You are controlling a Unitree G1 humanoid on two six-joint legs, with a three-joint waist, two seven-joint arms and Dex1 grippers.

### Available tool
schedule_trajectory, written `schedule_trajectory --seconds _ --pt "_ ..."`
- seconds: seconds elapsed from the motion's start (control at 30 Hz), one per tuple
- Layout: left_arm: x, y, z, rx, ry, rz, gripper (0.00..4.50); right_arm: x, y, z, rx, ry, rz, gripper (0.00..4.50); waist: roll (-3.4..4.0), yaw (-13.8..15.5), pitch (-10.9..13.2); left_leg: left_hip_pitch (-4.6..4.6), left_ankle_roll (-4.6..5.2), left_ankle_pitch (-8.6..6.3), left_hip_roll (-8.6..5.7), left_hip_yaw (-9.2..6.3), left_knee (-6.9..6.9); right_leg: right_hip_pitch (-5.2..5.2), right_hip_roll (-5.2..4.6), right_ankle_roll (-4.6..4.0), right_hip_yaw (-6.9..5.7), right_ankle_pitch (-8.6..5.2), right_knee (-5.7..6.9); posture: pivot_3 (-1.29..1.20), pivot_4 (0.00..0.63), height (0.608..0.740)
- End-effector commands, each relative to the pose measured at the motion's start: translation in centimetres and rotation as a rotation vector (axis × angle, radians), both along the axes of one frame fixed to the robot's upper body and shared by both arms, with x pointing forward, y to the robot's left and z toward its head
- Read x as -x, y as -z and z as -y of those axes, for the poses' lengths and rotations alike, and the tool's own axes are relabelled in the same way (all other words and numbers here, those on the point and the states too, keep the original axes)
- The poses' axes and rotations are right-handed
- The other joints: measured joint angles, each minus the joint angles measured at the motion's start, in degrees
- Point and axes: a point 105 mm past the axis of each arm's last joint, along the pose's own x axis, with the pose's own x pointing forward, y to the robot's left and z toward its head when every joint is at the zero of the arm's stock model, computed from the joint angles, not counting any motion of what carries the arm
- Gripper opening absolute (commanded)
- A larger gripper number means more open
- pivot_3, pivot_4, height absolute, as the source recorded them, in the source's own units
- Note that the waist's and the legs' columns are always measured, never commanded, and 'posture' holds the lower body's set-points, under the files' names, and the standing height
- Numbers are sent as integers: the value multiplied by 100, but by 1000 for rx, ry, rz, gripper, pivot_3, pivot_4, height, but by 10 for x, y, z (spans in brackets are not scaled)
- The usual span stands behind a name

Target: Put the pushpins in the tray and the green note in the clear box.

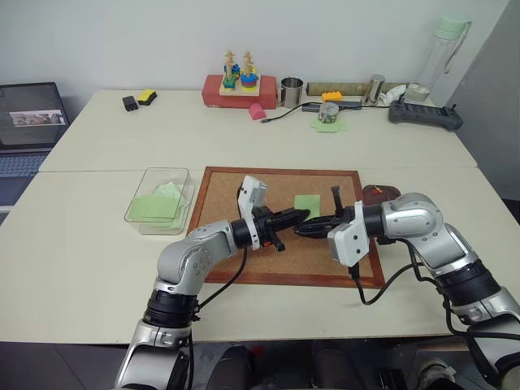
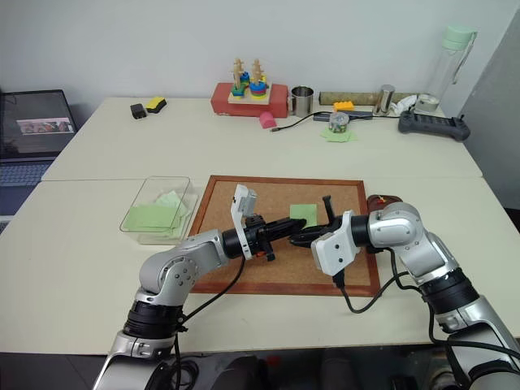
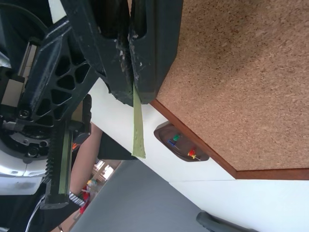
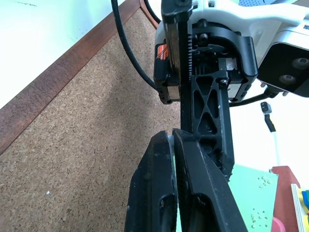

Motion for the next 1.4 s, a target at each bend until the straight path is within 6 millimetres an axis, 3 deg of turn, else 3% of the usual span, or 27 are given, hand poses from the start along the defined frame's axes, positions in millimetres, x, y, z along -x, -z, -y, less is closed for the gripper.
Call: schedule_trajectory --seconds 0.03,0.43,0.53,0.7,0.83,0.9,1.1,1.27,1.4 --pt "-3 2 -1 -55 -37 65 51 8 -10 -7 -42 -50 33 0 0 1 0 0 0 0 0 0 0 0 0 0 0 0 0 0 150 740" --pt "-32 20 -17 -174 -231 131 51 5 -32 3 -118 -10 69 0 0 7 0 0 2 -1 -1 0 0 0 -1 0 0 0 -1 0 150 740" --pt "-33 9 -18 -131 -251 158 51 -15 -41 29 -186 178 -10 0 0 17 0 -2 4 -2 -1 -1 0 0 -2 0 -1 0 -1 0 150 740" --pt "-27 -15 -22 -52 -264 209 51 -50 -50 90 -284 570 -133 0 0 38 0 -10 10 -5 -4 -4 5 -2 -14 -1 -2 1 0 0 150 740" --pt "-19 -29 -25 -23 -250 232 51 -67 -35 142 -278 864 -203 0 0 32 0 -8 10 -6 -3 -4 1 -2 -19 -1 -1 1 -2 0 150 740" --pt "-16 -33 -25 -18 -243 240 51 -70 -24 159 -274 961 -244 0 0 34 0 -11 13 -7 -2 -6 1 -2 -19 -1 1 0 -4 0 150 740" --pt "-12 -34 -19 -44 -217 265 51 -75 7 175 -287 1105 -362 0 0 5 0 -11 16 -8 -5 2 3 -2 -5 0 1 0 -2 0 150 740" --pt "-9 -30 -14 -50 -213 262 51 -80 17 177 -319 1151 -414 0 0 3 0 -11 14 -7 -6 2 3 -3 -4 0 1 0 -1 0 150 740" --pt "-9 -28 -14 -53 -214 260 0 -83 18 180 -332 1173 -424 769 0 10 0 -12 11 -5 -7 1 4 -3 -3 0 1 0 -2 0 150 740"
